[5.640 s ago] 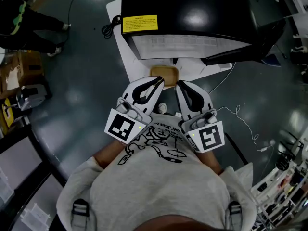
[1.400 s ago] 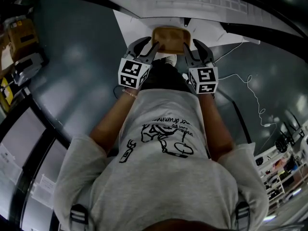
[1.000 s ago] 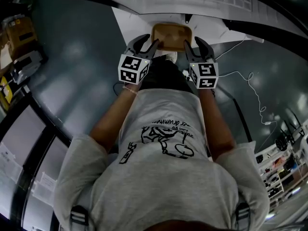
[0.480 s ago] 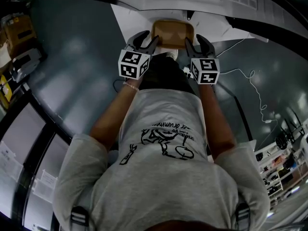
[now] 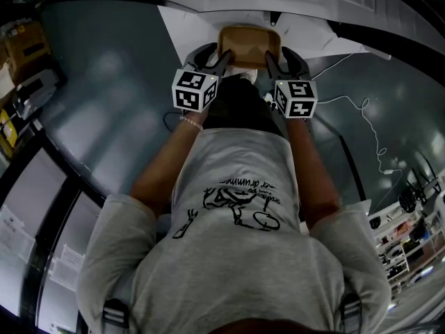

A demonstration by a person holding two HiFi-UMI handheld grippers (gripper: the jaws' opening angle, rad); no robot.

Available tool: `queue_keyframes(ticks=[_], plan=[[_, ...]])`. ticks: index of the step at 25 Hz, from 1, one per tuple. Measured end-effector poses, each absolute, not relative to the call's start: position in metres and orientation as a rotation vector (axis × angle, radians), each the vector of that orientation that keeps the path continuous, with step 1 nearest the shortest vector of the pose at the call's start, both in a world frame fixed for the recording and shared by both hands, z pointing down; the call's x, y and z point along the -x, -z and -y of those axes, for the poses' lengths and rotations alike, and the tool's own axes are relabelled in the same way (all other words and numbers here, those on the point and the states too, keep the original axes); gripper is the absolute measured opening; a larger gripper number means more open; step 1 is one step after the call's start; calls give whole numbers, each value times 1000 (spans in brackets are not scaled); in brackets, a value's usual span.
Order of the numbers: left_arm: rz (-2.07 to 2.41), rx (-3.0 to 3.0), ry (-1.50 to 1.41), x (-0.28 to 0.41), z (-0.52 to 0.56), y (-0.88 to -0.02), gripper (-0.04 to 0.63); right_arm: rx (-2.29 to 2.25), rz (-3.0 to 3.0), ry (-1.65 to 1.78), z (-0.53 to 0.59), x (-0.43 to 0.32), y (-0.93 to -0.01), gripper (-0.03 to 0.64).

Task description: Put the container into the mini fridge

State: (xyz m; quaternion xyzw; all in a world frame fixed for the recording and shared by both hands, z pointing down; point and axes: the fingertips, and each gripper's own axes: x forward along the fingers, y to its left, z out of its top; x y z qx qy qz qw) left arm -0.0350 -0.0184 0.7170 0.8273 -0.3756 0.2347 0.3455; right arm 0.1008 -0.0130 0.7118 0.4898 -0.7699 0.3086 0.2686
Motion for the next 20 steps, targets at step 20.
queue_keyframes(ticks=[20], plan=[[938, -2135, -607, 28, 13, -723, 172, -1333, 2079, -888, 11, -96, -718, 178]])
